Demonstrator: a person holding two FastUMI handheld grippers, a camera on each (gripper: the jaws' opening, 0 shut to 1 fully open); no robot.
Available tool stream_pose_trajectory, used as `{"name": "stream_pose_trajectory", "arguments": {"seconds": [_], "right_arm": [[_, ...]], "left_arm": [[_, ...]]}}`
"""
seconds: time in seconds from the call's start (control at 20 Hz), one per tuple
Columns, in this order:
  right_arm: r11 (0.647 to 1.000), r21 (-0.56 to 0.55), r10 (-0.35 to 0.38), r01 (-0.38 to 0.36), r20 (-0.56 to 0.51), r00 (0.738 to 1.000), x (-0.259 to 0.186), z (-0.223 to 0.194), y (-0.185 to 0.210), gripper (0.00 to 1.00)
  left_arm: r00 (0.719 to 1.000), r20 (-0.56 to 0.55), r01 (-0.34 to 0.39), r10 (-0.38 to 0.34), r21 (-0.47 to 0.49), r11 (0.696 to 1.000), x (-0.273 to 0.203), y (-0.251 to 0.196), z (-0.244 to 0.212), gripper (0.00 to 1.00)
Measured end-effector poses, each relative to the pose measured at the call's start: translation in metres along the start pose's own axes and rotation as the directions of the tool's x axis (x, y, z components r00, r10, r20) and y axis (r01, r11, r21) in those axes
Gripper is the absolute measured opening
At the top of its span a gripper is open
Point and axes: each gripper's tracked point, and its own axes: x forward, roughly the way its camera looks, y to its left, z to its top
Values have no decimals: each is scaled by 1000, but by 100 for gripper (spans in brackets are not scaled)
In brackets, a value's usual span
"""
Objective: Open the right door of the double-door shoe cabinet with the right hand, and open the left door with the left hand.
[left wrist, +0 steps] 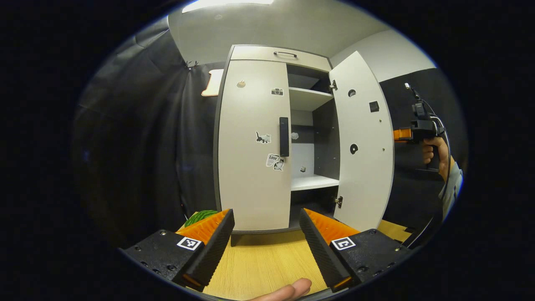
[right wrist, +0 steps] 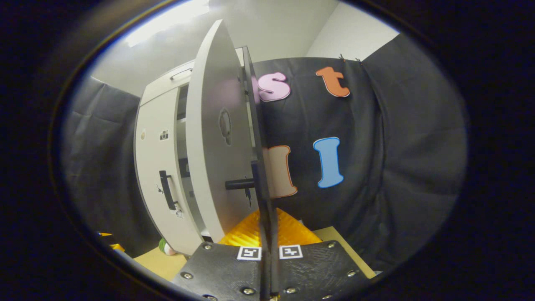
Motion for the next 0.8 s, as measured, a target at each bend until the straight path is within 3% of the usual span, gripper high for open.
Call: {"name": "stream_pose_trajectory", "arguments": {"seconds": [0.4, 0.55, 0.7, 0.8], "right_arm": [[998, 29, 49, -48, -15, 999, -9, -2, 6, 2], [999, 32, 13, -14, 19, 1000, -16, 2, -1, 7], [999, 33, -32, 30, 61, 998, -24, 7, -8, 43], [998, 8, -58, 57, 83, 995, -27, 7, -12, 75]], "left_arm": [[1000, -6, -25, 25, 5, 1000, 3, 15, -3, 97], [999, -8, -39, 39, 9, 999, 6, 19, -1, 97], [999, -5, -40, 40, 16, 999, 8, 17, 3, 97], [999, 2, -44, 44, 20, 999, 12, 17, 9, 97]]}}
